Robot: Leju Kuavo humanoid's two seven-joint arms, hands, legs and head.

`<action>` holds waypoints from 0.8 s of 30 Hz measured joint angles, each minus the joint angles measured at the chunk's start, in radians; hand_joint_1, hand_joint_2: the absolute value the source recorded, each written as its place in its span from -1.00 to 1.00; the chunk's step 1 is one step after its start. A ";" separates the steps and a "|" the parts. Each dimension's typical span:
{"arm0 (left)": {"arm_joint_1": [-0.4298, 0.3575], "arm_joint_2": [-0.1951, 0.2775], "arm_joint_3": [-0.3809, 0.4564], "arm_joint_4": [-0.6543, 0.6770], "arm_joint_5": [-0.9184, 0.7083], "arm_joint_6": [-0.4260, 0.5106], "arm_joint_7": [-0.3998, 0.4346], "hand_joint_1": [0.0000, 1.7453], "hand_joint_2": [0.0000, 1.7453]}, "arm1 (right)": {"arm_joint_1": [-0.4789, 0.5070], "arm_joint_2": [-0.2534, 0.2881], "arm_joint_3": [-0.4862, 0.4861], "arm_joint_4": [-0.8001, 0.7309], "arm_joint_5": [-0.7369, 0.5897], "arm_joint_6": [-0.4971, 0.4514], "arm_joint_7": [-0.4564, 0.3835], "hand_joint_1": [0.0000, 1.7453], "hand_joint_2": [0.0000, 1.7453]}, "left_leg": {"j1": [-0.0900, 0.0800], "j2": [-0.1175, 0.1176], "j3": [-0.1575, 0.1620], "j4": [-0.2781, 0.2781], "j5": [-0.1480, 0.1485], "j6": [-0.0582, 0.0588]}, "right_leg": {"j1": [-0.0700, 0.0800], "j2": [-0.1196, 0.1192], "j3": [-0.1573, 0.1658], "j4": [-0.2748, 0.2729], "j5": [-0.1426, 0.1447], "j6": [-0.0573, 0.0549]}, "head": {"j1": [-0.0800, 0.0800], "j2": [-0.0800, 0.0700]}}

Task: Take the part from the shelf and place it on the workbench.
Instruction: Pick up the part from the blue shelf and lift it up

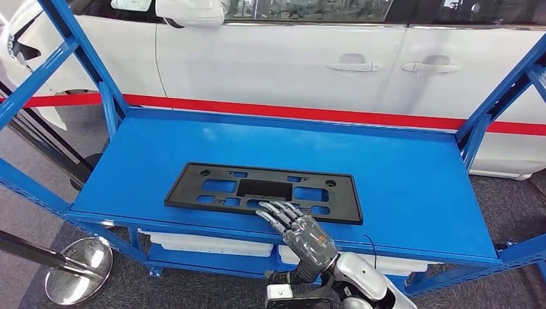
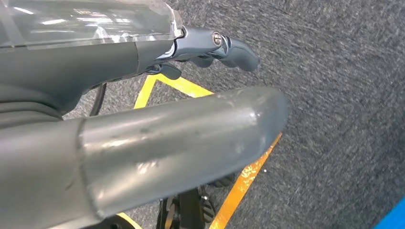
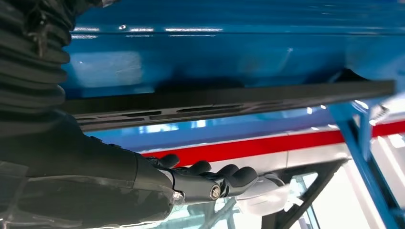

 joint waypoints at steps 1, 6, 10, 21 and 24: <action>0.000 0.000 -0.002 0.000 -0.001 0.000 0.001 -1.00 -1.00 | -0.008 0.001 0.006 0.013 0.016 -0.006 0.007 -1.00 1.00 | 0.003 0.000 0.004 -0.007 0.004 0.004 | 0.000 -0.001 -0.003 0.011 -0.010 0.006 | 0.000 0.000; -0.003 0.000 -0.006 0.000 -0.002 0.000 0.004 -1.00 -1.00 | -0.037 0.003 0.032 0.072 0.042 -0.017 0.020 -1.00 1.00 | 0.009 0.002 0.012 -0.017 0.006 0.016 | -0.010 -0.005 -0.130 0.257 -0.123 0.025 | 0.000 0.000; -0.002 -0.001 -0.007 0.000 -0.003 0.002 0.005 -1.00 -1.00 | -0.045 0.004 0.043 0.099 0.074 -0.035 0.034 -1.00 1.00 | 0.010 -0.002 0.025 -0.013 -0.008 0.009 | -0.016 -0.008 -0.077 0.120 -0.015 0.026 | 0.000 0.000; -0.005 -0.003 -0.014 0.001 -0.023 0.012 -0.001 -1.00 -1.00 | -0.068 0.052 0.064 0.220 0.300 -0.168 0.135 -1.00 1.00 | 0.012 0.000 -0.092 0.244 -0.147 -0.044 | -0.008 -0.007 -0.013 -0.007 0.015 -0.026 | 0.000 0.000; -0.004 -0.003 -0.014 0.001 -0.023 0.012 -0.001 -1.00 -1.00 | -0.068 0.064 0.066 0.243 0.303 -0.170 0.137 -1.00 1.00 | 0.012 0.000 -0.098 0.233 -0.101 -0.039 | -0.003 -0.006 -0.008 -0.004 0.011 -0.028 | 0.000 0.000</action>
